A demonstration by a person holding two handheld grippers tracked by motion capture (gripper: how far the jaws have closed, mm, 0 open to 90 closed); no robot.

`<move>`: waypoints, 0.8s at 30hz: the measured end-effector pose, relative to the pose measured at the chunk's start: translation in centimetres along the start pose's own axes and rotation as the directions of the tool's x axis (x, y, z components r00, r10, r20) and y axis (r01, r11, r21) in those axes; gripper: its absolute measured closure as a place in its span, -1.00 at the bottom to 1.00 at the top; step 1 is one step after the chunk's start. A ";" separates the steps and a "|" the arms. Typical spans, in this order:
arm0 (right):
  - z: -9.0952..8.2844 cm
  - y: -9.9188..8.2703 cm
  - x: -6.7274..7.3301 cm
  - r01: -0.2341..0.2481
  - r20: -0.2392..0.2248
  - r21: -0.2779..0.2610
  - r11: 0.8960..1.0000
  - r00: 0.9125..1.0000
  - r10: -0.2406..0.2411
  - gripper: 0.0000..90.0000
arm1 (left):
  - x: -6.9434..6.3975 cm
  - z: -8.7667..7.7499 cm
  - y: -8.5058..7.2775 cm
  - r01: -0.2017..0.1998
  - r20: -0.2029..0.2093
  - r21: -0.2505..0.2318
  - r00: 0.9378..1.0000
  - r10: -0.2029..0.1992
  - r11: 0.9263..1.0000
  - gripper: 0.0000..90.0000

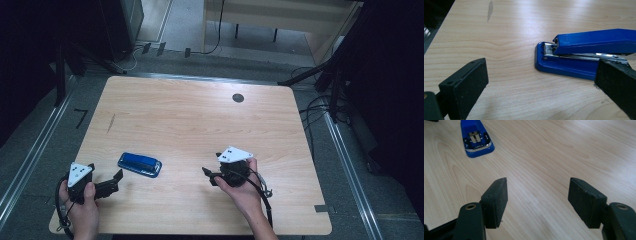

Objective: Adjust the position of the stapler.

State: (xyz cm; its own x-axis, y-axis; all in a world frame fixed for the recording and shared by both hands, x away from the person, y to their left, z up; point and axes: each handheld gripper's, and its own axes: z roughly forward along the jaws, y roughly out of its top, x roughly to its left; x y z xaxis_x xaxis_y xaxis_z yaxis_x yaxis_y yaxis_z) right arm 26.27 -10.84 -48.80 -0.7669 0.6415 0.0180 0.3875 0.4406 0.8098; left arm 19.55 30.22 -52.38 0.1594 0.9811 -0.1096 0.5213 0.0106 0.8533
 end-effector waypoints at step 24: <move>3.4 2.8 2.2 0.049 -0.069 0.012 0.999 0.996 -0.048 -0.22 | 0.0 0.1 0.1 -0.007 0.003 0.008 1.000 0.007 1.000 -1.00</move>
State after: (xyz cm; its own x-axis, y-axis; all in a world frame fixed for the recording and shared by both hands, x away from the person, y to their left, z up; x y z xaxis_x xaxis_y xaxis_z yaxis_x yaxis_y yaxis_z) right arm 27.46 -6.06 -48.48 -0.8183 0.5744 0.0194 0.3551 0.4789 0.8029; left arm 19.68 30.19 -52.40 0.1651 0.9807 -0.1051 0.5267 0.0024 0.8501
